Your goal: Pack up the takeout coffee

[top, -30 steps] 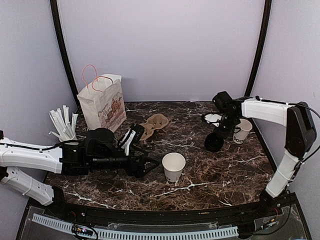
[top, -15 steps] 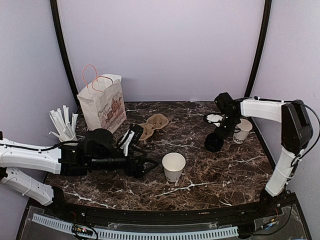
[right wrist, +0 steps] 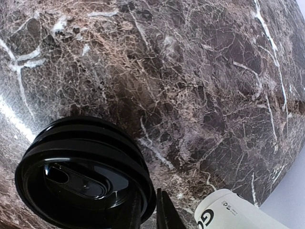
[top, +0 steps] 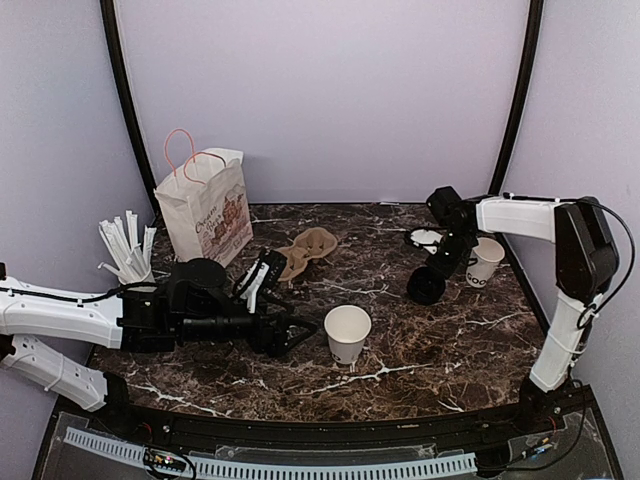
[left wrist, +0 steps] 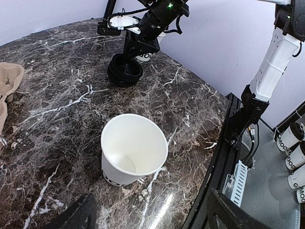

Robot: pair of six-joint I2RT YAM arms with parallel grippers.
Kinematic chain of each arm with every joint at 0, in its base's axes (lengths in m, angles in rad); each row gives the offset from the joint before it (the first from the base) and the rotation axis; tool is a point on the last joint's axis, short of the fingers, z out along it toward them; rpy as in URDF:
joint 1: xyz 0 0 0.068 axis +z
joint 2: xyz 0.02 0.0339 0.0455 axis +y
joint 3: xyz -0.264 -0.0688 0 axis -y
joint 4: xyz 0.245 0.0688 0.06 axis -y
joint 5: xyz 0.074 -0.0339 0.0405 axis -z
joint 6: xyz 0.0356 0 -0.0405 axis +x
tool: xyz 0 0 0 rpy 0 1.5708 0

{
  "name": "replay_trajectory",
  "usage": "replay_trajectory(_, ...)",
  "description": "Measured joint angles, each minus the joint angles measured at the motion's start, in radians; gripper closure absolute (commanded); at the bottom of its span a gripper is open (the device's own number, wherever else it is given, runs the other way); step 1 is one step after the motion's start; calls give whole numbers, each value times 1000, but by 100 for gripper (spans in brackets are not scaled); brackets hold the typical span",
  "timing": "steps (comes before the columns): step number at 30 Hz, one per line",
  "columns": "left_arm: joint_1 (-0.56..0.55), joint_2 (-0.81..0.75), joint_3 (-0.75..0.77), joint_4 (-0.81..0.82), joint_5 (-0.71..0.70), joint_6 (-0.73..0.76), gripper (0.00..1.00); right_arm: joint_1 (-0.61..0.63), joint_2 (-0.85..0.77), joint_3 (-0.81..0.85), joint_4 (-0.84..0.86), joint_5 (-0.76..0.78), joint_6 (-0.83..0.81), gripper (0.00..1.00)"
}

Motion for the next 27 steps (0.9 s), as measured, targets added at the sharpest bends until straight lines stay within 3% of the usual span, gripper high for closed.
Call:
replay_trajectory(6,0,0,0,0,-2,0,18,-2,15,10,0,-2,14,82)
replay_trajectory(11,0,0,-10,5,-4,0,18,-3,23,13,-3,-8,20,97)
replay_trajectory(14,0,0,-11,5,-4,0,18,-6,26,23,-11,-19,24,100)
replay_trajectory(21,0,0,-11,6,-6,2,18,-10,7,41,-40,-42,36,100)
replay_trajectory(27,0,16,16,-11,-27,31,18,-11,-134,41,-72,-101,48,100)
